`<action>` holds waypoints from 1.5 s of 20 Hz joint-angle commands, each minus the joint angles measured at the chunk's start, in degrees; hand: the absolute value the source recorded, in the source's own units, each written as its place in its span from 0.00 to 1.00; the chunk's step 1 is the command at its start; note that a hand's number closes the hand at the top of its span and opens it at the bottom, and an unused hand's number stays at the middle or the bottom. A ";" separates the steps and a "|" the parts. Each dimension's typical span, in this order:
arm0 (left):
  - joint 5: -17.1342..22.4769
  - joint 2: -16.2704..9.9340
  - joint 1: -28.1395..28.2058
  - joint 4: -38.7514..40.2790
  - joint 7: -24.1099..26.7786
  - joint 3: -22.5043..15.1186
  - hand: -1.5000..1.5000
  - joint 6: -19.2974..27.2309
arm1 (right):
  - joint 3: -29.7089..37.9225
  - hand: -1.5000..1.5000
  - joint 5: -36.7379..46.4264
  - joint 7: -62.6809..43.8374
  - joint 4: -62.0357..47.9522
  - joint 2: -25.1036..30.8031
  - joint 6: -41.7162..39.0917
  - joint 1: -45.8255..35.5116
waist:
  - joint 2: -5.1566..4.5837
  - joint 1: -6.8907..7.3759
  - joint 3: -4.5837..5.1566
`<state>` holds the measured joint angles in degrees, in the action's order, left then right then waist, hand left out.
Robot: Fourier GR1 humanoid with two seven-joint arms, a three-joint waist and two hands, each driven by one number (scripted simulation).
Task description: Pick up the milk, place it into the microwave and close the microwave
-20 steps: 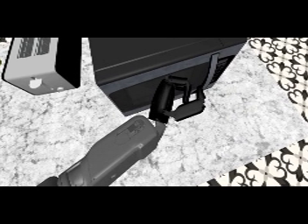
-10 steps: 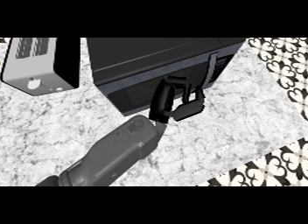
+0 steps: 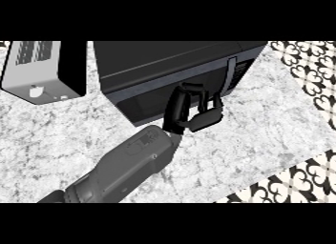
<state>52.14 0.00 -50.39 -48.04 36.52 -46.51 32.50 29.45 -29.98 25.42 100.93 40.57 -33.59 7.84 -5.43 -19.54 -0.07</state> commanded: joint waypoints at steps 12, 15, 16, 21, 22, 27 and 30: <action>4.19 0.00 -5.02 4.63 1.76 0.24 1.00 -0.81 | 1.52 0.00 -2.83 0.50 -6.89 3.33 -2.79 -3.66 | -0.97 -0.46 -0.17; 4.68 0.00 -5.13 5.07 2.23 -0.65 1.00 -1.37 | 1.33 0.00 -3.68 -0.08 -8.57 3.99 -3.34 -4.37 | -1.01 0.27 -0.18; 5.04 0.00 -5.38 5.05 2.24 -0.57 1.00 -1.14 | 1.69 0.00 -4.23 -0.21 -9.20 3.91 -2.84 -4.84 | -1.12 0.05 -0.19; 5.66 0.00 -5.81 5.64 3.21 -1.66 1.00 -1.28 | 1.79 0.00 -5.61 -0.69 -11.23 5.20 -3.82 -6.31 | -1.15 0.31 -0.22; 6.60 0.00 -6.50 5.49 2.86 -0.70 1.00 -1.38 | 1.68 0.00 -5.51 -0.71 -11.88 4.90 -3.92 -5.93 | -1.04 0.21 -0.27; 7.78 0.00 -6.49 5.78 3.20 -1.91 1.00 -1.77 | 1.73 0.00 -7.06 -1.25 -13.56 6.44 -5.07 -7.72 | -1.08 0.46 -0.24; 8.02 0.00 -6.73 5.99 4.04 -2.40 1.00 -1.95 | 2.23 0.00 -7.95 -1.16 -15.24 6.82 -5.37 -8.62 | -1.22 0.51 -0.37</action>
<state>59.11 0.00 -53.00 -45.99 41.90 -50.49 31.84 31.33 -37.03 23.25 87.53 46.73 -37.24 0.32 -5.95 -18.72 -0.46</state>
